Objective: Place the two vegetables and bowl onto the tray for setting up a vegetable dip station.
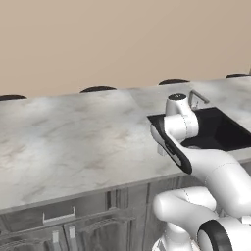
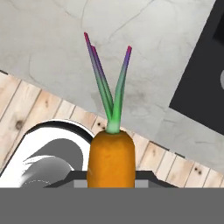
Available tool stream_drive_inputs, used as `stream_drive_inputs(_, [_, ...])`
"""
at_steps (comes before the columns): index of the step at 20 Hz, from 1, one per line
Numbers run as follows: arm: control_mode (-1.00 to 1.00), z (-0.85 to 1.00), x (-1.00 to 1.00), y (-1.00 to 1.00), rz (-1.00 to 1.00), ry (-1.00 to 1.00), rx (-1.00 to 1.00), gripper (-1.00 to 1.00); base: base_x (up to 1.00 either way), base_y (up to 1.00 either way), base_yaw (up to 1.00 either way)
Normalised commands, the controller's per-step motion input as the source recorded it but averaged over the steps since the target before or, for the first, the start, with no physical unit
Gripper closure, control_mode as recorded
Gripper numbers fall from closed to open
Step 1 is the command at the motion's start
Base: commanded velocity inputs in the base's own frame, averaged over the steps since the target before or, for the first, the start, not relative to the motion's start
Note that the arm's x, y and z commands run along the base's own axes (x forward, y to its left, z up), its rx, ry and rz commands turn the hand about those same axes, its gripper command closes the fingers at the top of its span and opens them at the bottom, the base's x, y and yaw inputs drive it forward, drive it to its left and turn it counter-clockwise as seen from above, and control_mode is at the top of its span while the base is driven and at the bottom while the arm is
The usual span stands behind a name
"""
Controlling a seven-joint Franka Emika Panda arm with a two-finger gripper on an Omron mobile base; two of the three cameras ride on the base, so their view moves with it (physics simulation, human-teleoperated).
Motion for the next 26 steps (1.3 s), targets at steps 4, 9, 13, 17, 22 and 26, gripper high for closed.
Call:
stream_drive_inputs(4, [1.00, 0.00, 0.00, 0.00, 0.00, 0.00, 0.00, 1.00, 0.06, -0.57, 0.02])
stream_drive_inputs(9, [1.00, 0.00, 0.00, 0.00, 0.00, 0.00, 0.00, 1.00, 0.08, -0.56, 0.03])
stream_drive_inputs(13, [1.00, 0.00, 0.00, 0.00, 0.00, 0.00, 0.00, 1.00, 0.09, -0.56, 0.04])
stream_drive_inputs(17, [1.00, 0.00, 0.00, 0.00, 0.00, 0.00, 0.00, 1.00, 0.09, -0.56, 0.04])
stream_drive_inputs(22, [1.00, 0.00, 0.00, 0.00, 0.00, 0.00, 0.00, 1.00, 0.08, -0.57, 0.03])
stream_drive_inputs(26, [1.00, 0.00, 0.00, 0.00, 0.00, 0.00, 0.00, 1.00, 0.07, -0.56, 0.03])
